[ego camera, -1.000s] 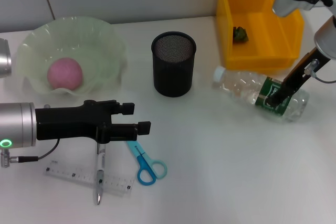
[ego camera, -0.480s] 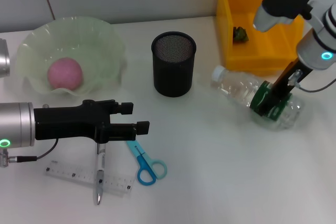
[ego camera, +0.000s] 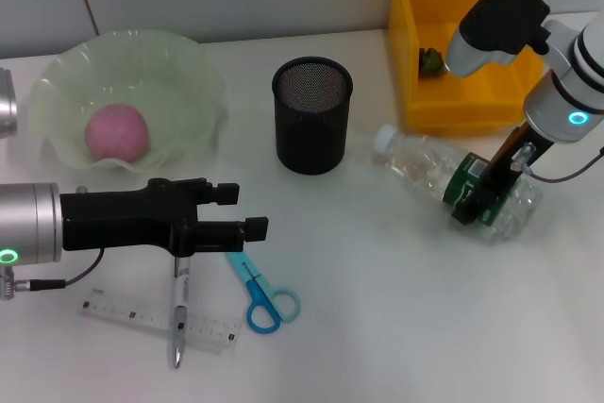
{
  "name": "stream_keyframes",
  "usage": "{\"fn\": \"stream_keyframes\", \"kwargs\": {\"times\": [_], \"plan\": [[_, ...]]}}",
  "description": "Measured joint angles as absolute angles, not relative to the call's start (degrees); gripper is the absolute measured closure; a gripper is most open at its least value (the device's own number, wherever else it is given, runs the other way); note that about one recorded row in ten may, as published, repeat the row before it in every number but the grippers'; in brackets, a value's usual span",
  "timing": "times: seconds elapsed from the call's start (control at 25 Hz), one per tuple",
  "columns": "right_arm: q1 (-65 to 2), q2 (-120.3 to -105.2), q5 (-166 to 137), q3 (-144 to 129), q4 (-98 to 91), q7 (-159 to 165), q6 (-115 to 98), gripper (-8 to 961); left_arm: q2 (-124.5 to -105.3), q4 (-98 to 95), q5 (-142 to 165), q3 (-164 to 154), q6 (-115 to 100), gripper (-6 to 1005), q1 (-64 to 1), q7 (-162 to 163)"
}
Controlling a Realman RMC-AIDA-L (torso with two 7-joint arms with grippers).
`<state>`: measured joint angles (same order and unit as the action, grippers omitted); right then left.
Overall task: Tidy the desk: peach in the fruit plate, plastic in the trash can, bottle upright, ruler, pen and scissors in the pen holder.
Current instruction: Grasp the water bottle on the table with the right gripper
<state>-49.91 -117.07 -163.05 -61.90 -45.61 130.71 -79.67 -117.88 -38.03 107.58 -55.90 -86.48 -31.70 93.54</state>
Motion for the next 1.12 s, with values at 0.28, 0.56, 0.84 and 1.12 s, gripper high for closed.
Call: {"fn": "stream_keyframes", "kwargs": {"times": [0.28,0.56,0.84,1.12], "plan": [[-49.53,-117.27,-163.05,-61.88,-46.02,131.09,-79.70,150,-117.86,-38.06,107.58,-55.90,-86.48,185,-31.76,93.64],[-49.42,-117.37,-163.10,-61.87,-46.40,131.13,-79.99,150,-117.86,-38.06,107.58,-55.90,-86.48,185,-31.82,93.67],[-49.00,-117.53,-163.13,-61.82,-47.48,131.22,-80.33,151,-117.86,-38.15,107.58,-55.90,-86.48,185,-31.78,93.69],[-48.75,-117.59,-163.10,-61.42,-47.49,131.22,-80.03,168,-117.86,-38.12,107.58,-55.90,-86.48,185,-31.87,93.69]]}}
